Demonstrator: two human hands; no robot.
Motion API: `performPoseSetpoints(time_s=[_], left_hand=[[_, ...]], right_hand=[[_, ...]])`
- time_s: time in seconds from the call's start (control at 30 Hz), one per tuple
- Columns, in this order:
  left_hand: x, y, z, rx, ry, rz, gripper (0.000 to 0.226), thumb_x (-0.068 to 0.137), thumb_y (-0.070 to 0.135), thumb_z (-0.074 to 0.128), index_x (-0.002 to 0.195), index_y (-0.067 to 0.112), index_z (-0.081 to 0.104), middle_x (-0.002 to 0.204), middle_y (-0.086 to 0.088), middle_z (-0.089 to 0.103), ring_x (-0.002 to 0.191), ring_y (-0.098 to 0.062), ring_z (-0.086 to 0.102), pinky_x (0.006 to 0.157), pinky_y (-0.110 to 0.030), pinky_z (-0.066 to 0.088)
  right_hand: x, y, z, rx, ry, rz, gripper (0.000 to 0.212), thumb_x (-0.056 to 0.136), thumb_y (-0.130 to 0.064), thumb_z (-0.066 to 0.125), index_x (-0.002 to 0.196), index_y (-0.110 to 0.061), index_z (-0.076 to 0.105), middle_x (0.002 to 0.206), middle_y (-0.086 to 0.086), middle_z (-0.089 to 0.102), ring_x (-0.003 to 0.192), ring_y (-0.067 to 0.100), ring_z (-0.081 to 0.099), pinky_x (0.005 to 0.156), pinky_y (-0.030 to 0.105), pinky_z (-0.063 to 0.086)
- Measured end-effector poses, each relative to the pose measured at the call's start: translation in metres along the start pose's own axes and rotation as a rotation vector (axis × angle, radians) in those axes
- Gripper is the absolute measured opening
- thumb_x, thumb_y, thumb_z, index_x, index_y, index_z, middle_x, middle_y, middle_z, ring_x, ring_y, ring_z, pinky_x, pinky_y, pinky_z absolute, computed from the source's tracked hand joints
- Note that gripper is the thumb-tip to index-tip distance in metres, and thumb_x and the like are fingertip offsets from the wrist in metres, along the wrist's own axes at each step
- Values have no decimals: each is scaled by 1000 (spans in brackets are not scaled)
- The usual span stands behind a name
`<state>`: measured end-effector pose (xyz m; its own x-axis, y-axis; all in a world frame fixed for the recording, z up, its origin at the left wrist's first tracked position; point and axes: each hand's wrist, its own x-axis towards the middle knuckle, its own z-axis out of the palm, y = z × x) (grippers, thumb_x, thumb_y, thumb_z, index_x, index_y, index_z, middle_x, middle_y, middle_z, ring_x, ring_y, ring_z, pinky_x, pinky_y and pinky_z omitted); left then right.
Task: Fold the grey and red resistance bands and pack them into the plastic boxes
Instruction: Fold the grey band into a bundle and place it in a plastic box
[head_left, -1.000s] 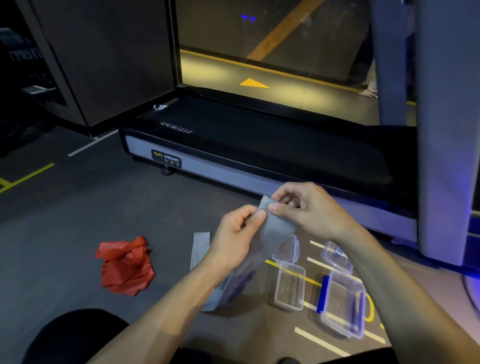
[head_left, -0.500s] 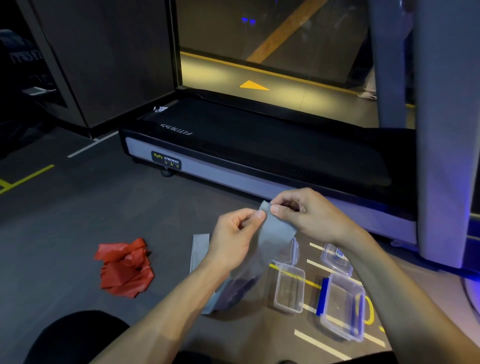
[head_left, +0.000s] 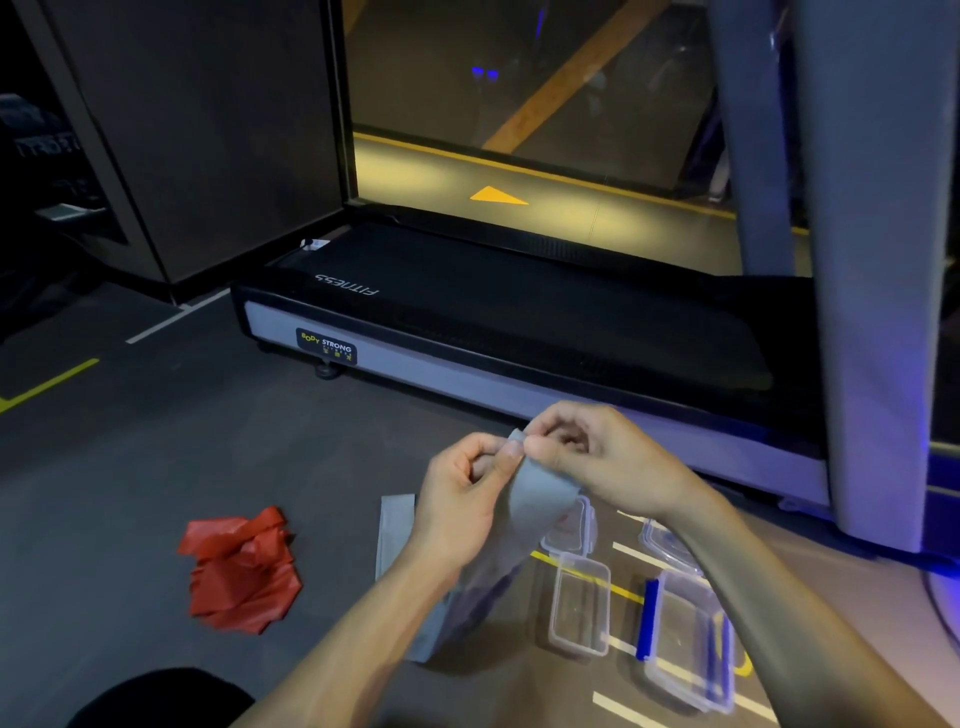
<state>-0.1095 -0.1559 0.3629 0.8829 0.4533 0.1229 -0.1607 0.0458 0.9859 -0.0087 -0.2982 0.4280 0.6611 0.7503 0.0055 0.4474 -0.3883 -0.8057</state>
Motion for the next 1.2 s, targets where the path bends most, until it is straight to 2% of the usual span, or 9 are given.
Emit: performPoseSetpoints(time_s=[0.1,0.23,0.37,0.53,0.83,1.0,1.13,1.2], left_hand=[[0,1,0,-27,-7,-16,20,99,17,64,81,9,68,57,12,56,54,3,47,54,-11,37],[1,1,-3,-49,-61,-22,21,97,27,64,89,10,71,70,2,64,66,-4,53,60,-15,41],[0,-2,-2,11,-72,-37,19,101,19,60,88,7,68,58,15,52,52,4,41,50,-12,32],[1,-3,-3,47,-85,-3,21,103,19,59,88,10,71,67,14,60,64,0,49,58,-16,38],[1,-1,0,62,-41,-9,22,100,23,63,81,19,74,68,13,59,66,0,48,61,-15,37],[0,2,3,-14,-16,-28,19,99,20,64,84,10,71,62,14,53,62,0,43,57,-14,35],[0,5,3,-18,-3,-16,23,99,21,65,77,15,65,57,17,48,57,2,41,55,-12,33],[-1,5,3,2,-6,-8,24,99,21,65,75,15,64,55,18,50,55,4,42,54,-11,33]], right_hand=[[0,-1,1,-2,-6,21,20,89,-26,80,104,-17,70,91,4,72,73,9,63,71,31,52],[2,-1,2,-38,70,20,16,88,-28,80,101,-22,73,87,-5,70,69,3,60,71,29,52],[2,2,-1,-16,110,36,13,89,-27,79,99,-22,74,88,-5,70,70,3,60,72,26,51],[-1,0,-3,13,118,31,12,90,-26,78,101,-21,74,93,5,70,72,9,60,71,25,50],[-3,-3,-8,68,97,24,13,93,-20,74,106,-20,72,93,8,72,79,18,68,77,34,53],[-3,-1,-7,24,97,13,9,96,-22,70,104,-21,73,92,0,76,92,18,72,90,42,55],[-3,-2,-4,-37,42,24,11,102,-27,61,105,-23,70,94,7,75,95,31,67,88,51,51],[-3,-4,-3,-63,10,18,14,100,-34,61,105,-23,69,93,13,74,88,36,66,82,52,52]])
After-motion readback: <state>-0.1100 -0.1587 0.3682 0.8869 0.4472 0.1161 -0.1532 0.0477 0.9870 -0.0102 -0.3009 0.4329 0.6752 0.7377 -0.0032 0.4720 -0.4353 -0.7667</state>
